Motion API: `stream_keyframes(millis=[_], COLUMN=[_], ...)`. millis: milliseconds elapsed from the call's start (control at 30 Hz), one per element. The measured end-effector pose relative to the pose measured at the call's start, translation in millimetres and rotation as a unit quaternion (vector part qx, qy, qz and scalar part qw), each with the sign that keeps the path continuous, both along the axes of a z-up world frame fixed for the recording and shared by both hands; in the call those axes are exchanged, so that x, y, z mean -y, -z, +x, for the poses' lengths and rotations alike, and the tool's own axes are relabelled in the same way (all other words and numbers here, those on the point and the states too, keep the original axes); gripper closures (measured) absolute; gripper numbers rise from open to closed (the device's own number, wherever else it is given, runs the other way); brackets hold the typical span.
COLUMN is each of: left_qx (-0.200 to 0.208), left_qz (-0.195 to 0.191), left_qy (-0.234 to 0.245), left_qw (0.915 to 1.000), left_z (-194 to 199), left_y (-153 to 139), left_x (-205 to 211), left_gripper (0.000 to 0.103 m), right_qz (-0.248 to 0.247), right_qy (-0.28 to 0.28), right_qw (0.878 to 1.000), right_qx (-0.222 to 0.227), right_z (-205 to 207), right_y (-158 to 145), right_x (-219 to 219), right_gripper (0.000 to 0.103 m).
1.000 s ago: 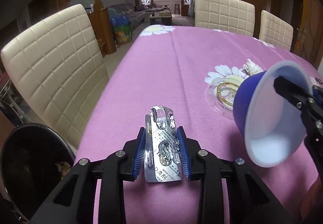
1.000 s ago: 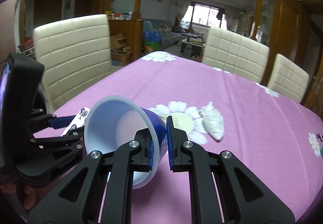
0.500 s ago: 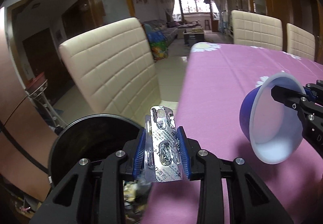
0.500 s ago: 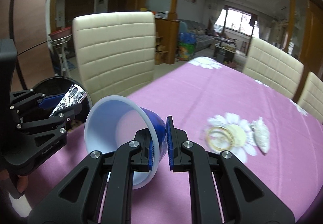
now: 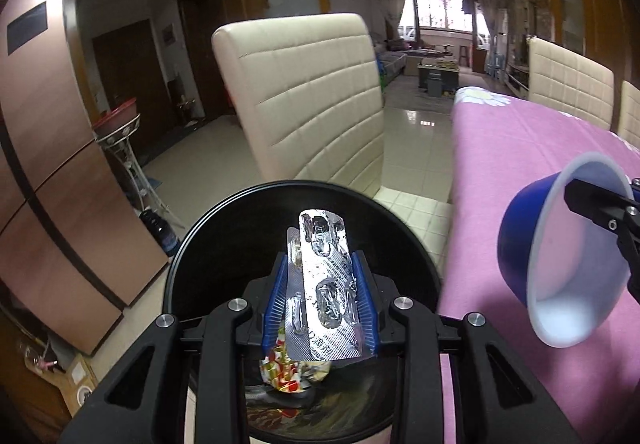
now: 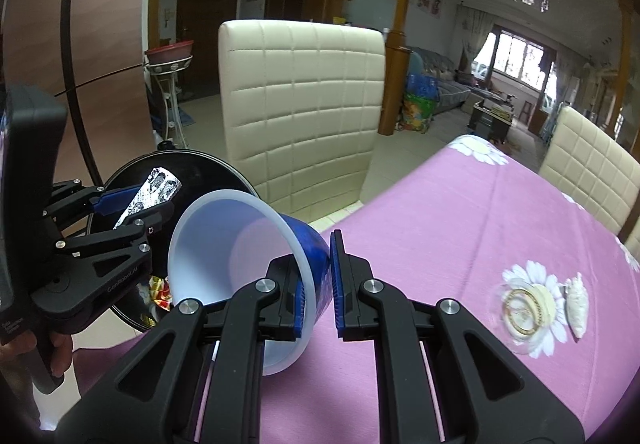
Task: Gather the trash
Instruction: 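Carry the blister pack over the bin and open the left tool, then move the blue yogurt cup over the bin and open the right tool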
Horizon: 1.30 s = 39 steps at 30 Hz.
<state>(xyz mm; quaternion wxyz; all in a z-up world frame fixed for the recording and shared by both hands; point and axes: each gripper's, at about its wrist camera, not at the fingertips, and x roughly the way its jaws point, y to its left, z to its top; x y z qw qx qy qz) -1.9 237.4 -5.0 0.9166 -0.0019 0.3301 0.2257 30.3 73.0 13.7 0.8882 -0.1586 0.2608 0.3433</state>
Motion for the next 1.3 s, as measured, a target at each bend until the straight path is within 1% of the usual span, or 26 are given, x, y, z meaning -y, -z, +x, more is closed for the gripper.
stream_keyframes(millis=[100,167,200,233,267,300,367,500,567,733,833,867,900,933,967,1000,1033,1100,1300], left_qx=[0.003,0.008,0.014,0.024,0.035,0.043,0.045,0.048,0.050,0.054,0.056,0.056,0.056,0.055,0.054,0.052,0.051,0.050,0.050], left_qz=[-0.013,-0.033,-0.039,-0.038,-0.034,-0.030,-0.024,-0.038,-0.039,-0.018,-0.018,-0.019,-0.020,-0.020,-0.020,-0.019,-0.017,-0.013,-0.021], left_qy=[-0.002,0.002,-0.003,-0.016,-0.028,-0.035,-0.047,-0.065,-0.076,-0.111,-0.121,-0.122,-0.123,-0.122,-0.121,-0.120,-0.117,-0.114,-0.092], left_qw=[0.9999,0.9994,0.9991,0.9988,0.9984,0.9980,0.9976,0.9960,0.9951,0.9922,0.9909,0.9907,0.9906,0.9907,0.9910,0.9913,0.9917,0.9921,0.9943], left_z=[-2,-5,-6,-8,-12,-14,-17,-25,-32,-49,-55,-56,-57,-58,-57,-58,-58,-58,-47], left_y=[2,3,2,0,-1,-2,-3,-2,-1,-2,-3,-2,-2,-1,0,0,1,2,-1], left_x=[-9,-14,-17,-21,-24,-26,-31,-45,-54,-66,-72,-74,-75,-75,-74,-74,-73,-69,-59], left_gripper=[0.065,0.055,0.037,0.023,0.020,0.018,0.017,0.017,0.017,0.017,0.017,0.017,0.017,0.017,0.017,0.017,0.017,0.017,0.017], right_qz=[-0.003,-0.007,-0.009,-0.010,-0.011,-0.012,-0.015,-0.017,-0.018,-0.024,-0.037,-0.044,-0.048,-0.047,-0.037,-0.024,-0.021,-0.039,-0.043], right_qy=[-0.003,-0.004,-0.004,-0.004,-0.005,-0.007,-0.010,-0.019,-0.025,-0.045,-0.057,-0.055,-0.054,-0.053,-0.051,-0.051,-0.056,-0.054,-0.032], right_qw=[1.000,1.000,1.000,1.000,1.000,1.000,1.000,1.000,0.999,0.999,0.998,0.997,0.997,0.997,0.998,0.998,0.998,0.998,0.998], right_qx=[0.001,0.004,0.006,0.006,0.006,0.006,0.009,0.011,0.012,0.010,-0.003,-0.009,-0.017,-0.026,-0.028,-0.020,-0.007,0.019,0.029], right_z=[-1,-1,3,3,2,1,-2,-5,-7,-11,-8,-7,-5,-3,-3,-4,-9,-15,-12], right_y=[2,3,4,4,5,5,6,6,5,5,10,12,14,16,15,14,14,15,13], right_x=[-6,-9,-10,-10,-13,-15,-20,-27,-33,-55,-75,-81,-86,-88,-87,-84,-83,-83,-67], right_gripper=[0.091,0.091,0.091,0.091,0.091,0.091,0.091,0.091,0.090,0.090,0.088,0.086,0.075,0.044,0.025,0.013,0.013,0.016,0.016])
